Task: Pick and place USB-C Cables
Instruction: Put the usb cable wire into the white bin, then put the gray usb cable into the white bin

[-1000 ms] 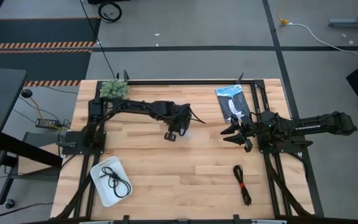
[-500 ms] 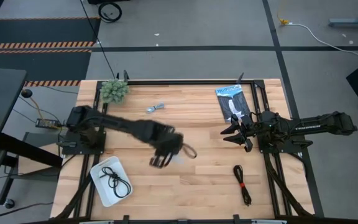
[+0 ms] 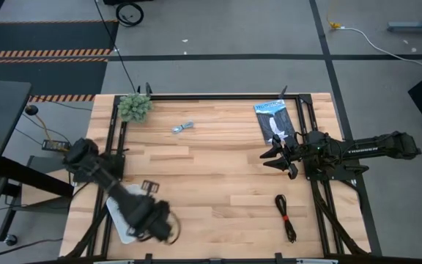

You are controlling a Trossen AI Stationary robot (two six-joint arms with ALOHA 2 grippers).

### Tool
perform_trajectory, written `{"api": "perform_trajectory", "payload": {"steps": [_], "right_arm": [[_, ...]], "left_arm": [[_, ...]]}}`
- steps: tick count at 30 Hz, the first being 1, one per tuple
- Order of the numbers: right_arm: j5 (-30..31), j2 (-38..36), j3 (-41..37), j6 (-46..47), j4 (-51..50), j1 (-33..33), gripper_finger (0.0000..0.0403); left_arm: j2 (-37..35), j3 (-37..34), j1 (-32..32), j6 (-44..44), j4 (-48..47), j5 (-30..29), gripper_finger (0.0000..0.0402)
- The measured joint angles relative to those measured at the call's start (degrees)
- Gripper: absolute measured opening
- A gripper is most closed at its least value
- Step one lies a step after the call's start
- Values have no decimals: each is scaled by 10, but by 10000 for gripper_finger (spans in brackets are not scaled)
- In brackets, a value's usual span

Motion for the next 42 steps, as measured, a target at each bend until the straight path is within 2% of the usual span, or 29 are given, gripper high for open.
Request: {"api": "perform_trajectory", "payload": {"steps": [6, 9, 13, 16, 21, 26, 29, 33, 39, 42], "right_arm": [[0, 0, 0, 0, 0, 0, 159], [0, 0, 0, 0, 0, 0, 159], [0, 0, 0, 0, 0, 0, 159], [0, 0, 0, 0, 0, 0, 159], [0, 0, 0, 0, 0, 0, 159], [0, 0, 0, 0, 1, 0, 159], [0, 0, 0, 0, 0, 0, 159], [0, 0, 0, 0, 0, 0, 159], [0, 0, 0, 0, 0, 0, 159], [0, 0, 0, 0, 0, 0, 159]], "left_arm": [[0, -13, -67, -46, -6, 2, 62], [-5, -49, -76, -75, -5, 38, 57], [-41, -99, -80, -99, -8, 53, 56], [-60, -116, -80, -86, -7, 47, 56], [-60, -135, -83, -13, 16, 47, 71], [-59, -161, -84, -20, 68, 46, 79], [-59, -164, -83, -18, 75, 45, 98], [-59, -156, -75, -4, 66, 34, 148], [-59, -140, -44, 71, 66, 22, 208], [-59, -140, -28, 98, 66, -45, 215]]}}
